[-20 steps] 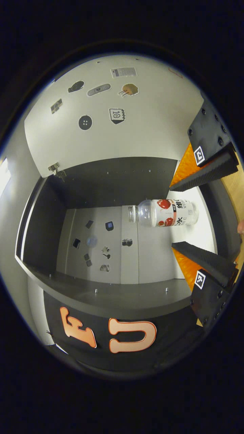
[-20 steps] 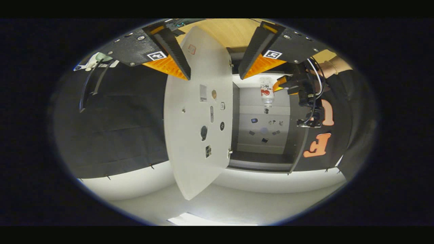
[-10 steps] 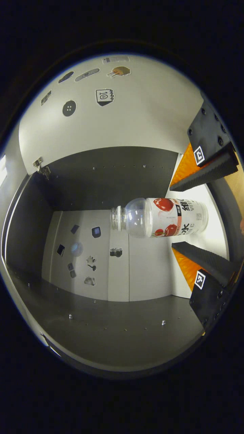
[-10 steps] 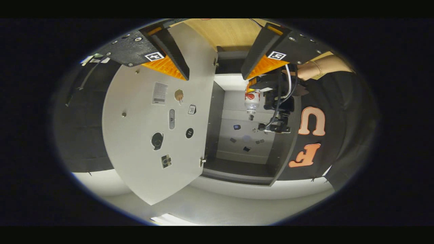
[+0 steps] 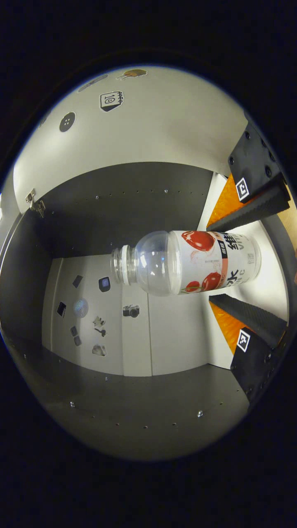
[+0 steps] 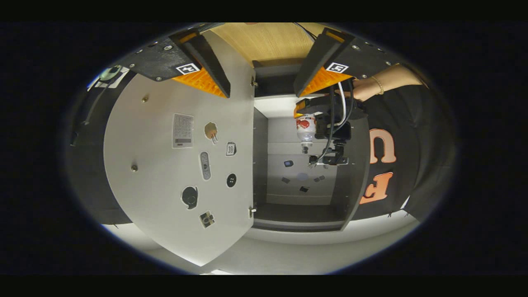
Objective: Open the cabinet door with the right hand, grasp the bottle in the cabinet with the left hand and place it on the coaster, then close the cabinet door with the right hand.
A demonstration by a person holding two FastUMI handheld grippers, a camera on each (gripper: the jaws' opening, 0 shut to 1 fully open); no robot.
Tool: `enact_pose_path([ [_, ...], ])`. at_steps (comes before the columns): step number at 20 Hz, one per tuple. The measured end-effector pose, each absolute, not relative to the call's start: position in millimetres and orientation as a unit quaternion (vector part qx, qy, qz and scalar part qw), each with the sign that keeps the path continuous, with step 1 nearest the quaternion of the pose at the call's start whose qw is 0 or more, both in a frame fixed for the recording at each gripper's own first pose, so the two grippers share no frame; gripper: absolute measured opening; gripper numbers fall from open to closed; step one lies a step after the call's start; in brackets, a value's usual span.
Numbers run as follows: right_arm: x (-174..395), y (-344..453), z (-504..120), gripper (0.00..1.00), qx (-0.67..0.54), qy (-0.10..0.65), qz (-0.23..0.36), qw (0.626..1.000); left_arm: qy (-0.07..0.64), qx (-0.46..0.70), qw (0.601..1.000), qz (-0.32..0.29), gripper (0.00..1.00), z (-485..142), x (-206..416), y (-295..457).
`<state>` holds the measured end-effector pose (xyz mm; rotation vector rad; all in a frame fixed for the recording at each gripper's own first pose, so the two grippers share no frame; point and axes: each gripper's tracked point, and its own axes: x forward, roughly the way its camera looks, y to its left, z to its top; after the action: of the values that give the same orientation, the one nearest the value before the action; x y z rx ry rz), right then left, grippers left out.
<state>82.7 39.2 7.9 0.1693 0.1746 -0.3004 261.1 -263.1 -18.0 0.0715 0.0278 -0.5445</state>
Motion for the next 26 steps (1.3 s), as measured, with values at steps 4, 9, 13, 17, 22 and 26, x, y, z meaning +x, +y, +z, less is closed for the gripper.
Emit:
enact_pose_path([
  [4, 81, 38, 4, 0.95, 0.06, 0.094, -0.148, 0.983, 0.016, 0.034, 0.963, -0.267, 0.86, -19, 260, -266],
  [9, 78, 35, 7, 0.95, 0.062, 0.088, -0.145, 0.984, 0.013, 0.028, 0.963, -0.269, 0.83, -20, 256, -264],
  [13, 71, 28, 5, 0.95, 0.066, 0.085, -0.142, 0.984, 0.002, 0.023, 0.966, -0.258, 0.81, -15, 248, -250],
  [17, 61, 31, 10, 0.95, 0.07, 0.077, -0.119, 0.987, -0.019, 0.013, 0.968, -0.251, 0.81, 0, 222, -233],
  [22, 50, 38, 13, 0.95, 0.064, 0.061, -0.072, 0.993, -0.032, -0.001, 0.974, -0.226, 0.81, 8, 166, -202],
  [26, 47, 46, 11, 0.95, 0.055, 0.048, -0.038, 0.997, -0.037, 0.0, 0.98, -0.196, 0.8, -5, 114, -166],
])
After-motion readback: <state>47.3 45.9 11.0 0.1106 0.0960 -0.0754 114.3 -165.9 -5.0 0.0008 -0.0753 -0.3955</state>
